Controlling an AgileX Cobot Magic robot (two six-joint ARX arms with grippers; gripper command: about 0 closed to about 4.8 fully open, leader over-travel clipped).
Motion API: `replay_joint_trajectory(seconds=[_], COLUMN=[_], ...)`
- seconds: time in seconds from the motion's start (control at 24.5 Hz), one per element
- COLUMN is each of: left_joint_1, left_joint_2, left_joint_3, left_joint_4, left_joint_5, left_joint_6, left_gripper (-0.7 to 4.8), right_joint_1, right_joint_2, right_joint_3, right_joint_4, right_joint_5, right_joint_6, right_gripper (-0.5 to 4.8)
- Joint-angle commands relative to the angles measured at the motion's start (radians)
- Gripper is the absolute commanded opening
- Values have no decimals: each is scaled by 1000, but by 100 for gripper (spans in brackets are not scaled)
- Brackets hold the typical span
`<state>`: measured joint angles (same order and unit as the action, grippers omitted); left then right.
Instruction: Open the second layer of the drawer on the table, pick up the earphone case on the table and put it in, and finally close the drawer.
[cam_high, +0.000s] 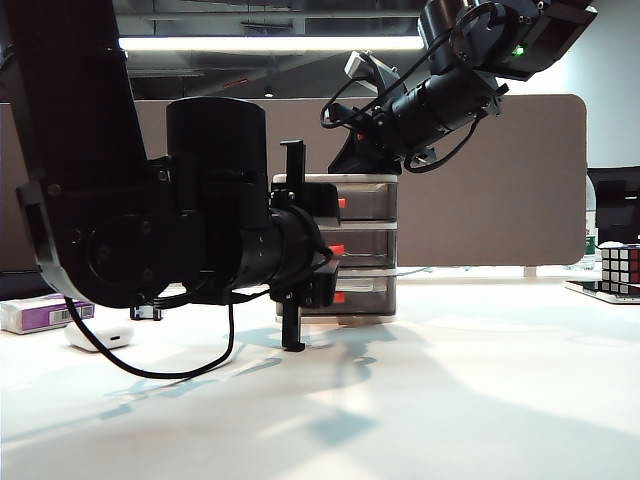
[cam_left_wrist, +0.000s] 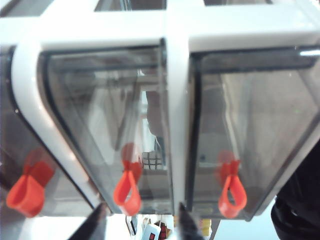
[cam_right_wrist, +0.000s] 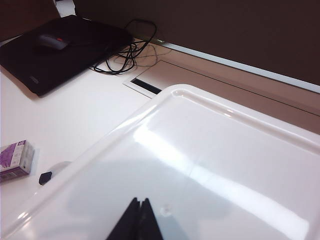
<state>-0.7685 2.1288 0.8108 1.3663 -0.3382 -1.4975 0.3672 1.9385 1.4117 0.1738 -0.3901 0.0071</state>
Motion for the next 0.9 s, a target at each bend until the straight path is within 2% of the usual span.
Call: replay_joint_trajectory(seconds=[0.04, 0.24, 0.49, 0.73, 0.77, 0.9], left_joint_1=[-2, -2, -2, -2, -2, -2], left_joint_2=[0, 4, 4, 4, 4, 4], left_joint_3=[21, 66, 67, 66, 66, 66], left_joint_4=[-32, -98, -104, -101, -101, -100], left_joint_5=[-5, 4, -26, -41, -45, -45], left_joint_6=[5, 4, 7, 60, 64, 73], left_gripper=[177, 178, 178, 176, 165, 88], right_joint_1=[3, 3, 3, 3, 3, 3], right_joint_2=[13, 13, 13, 13, 14, 13], right_joint_3=[-12, -12, -12, -12, -12, -12], right_joint_4=[-81, -84, -93, -93, -93, -94], right_joint_5=[-10, -13, -13, -12, -12, -12], right_joint_6=[15, 15, 14, 14, 14, 14], right_gripper=[-3, -3, -3, -3, -3, -3])
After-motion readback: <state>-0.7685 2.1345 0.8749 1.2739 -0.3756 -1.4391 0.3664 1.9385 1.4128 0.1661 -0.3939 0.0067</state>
